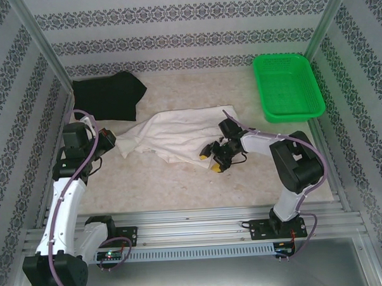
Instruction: Fold and stack the t-shirts
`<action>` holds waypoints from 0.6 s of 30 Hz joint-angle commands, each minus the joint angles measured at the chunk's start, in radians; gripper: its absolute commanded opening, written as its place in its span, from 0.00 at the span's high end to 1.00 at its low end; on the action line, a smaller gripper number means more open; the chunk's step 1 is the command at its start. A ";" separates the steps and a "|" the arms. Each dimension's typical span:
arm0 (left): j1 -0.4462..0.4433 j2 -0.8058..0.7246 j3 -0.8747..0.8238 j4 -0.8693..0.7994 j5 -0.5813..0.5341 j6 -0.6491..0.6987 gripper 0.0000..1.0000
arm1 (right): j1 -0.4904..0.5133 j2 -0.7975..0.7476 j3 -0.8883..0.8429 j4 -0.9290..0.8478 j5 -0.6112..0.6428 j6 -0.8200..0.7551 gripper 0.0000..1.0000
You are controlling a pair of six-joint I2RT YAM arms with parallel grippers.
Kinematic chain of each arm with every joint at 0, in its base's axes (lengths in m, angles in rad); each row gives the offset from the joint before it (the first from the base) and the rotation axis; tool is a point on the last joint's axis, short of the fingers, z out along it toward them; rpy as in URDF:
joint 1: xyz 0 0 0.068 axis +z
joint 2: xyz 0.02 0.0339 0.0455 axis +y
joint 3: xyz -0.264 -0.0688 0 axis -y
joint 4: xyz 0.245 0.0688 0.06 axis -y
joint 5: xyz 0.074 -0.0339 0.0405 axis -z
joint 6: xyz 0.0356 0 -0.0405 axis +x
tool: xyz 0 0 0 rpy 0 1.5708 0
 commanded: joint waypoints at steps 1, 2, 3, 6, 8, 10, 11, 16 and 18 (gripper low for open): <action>-0.002 -0.027 -0.014 0.031 0.011 -0.008 1.00 | 0.022 0.049 0.030 0.025 0.004 0.005 0.38; -0.003 -0.031 -0.015 0.028 0.011 -0.008 1.00 | 0.025 0.054 0.029 0.019 0.008 0.004 0.39; -0.002 -0.036 -0.017 0.026 0.009 -0.008 1.00 | 0.026 0.059 0.030 0.016 0.012 0.001 0.40; -0.003 -0.044 -0.024 0.026 0.010 -0.010 1.00 | 0.024 0.078 0.044 0.008 0.026 -0.001 0.44; -0.003 -0.049 -0.028 0.025 0.011 -0.011 1.00 | 0.027 0.103 0.084 -0.017 0.020 -0.016 0.46; -0.003 -0.054 -0.032 0.027 0.011 -0.013 1.00 | 0.030 0.129 0.130 -0.058 0.024 -0.038 0.48; -0.003 -0.057 -0.034 0.027 0.012 -0.013 1.00 | 0.030 0.148 0.161 -0.077 0.014 -0.050 0.50; -0.003 -0.079 -0.049 0.027 0.012 -0.014 1.00 | 0.035 0.232 0.284 -0.194 -0.004 -0.118 0.62; -0.003 -0.091 -0.061 0.029 0.012 -0.019 1.00 | 0.034 0.259 0.308 -0.212 -0.009 -0.131 0.78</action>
